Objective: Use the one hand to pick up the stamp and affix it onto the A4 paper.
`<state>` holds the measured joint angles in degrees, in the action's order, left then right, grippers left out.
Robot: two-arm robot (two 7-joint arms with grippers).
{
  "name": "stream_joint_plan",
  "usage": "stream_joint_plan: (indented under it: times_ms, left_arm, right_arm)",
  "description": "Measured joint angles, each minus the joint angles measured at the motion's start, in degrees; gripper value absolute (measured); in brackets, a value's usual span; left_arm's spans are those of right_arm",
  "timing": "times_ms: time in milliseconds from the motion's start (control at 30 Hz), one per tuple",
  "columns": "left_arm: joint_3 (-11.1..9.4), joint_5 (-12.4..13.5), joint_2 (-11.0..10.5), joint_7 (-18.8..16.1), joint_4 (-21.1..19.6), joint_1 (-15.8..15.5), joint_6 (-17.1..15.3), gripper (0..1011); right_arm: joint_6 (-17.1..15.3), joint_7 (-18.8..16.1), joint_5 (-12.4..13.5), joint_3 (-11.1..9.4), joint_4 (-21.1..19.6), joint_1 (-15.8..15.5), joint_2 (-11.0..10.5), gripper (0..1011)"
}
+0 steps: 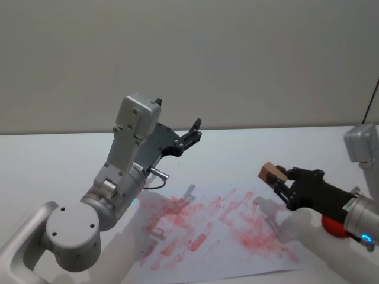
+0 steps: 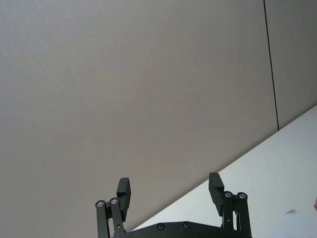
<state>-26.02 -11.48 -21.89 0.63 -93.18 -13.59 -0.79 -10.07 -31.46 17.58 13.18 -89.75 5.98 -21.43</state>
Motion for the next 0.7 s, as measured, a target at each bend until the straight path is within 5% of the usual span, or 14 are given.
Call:
stream_joint_plan:
  times_ms: [333, 700]
  left_arm:
    - [0.0, 0.0, 0.0, 0.0, 0.0, 0.0, 0.0, 1001]
    - [0.0, 0.0, 0.0, 0.0, 0.0, 0.0, 0.0, 1001]
  right_arm:
    - [-2.7, -8.1, -1.2, 2.2, 7.9, 5.7, 3.1, 217]
    - [-5.9, -12.3, -4.2, 3.9, 14.3, 8.8, 4.6, 217]
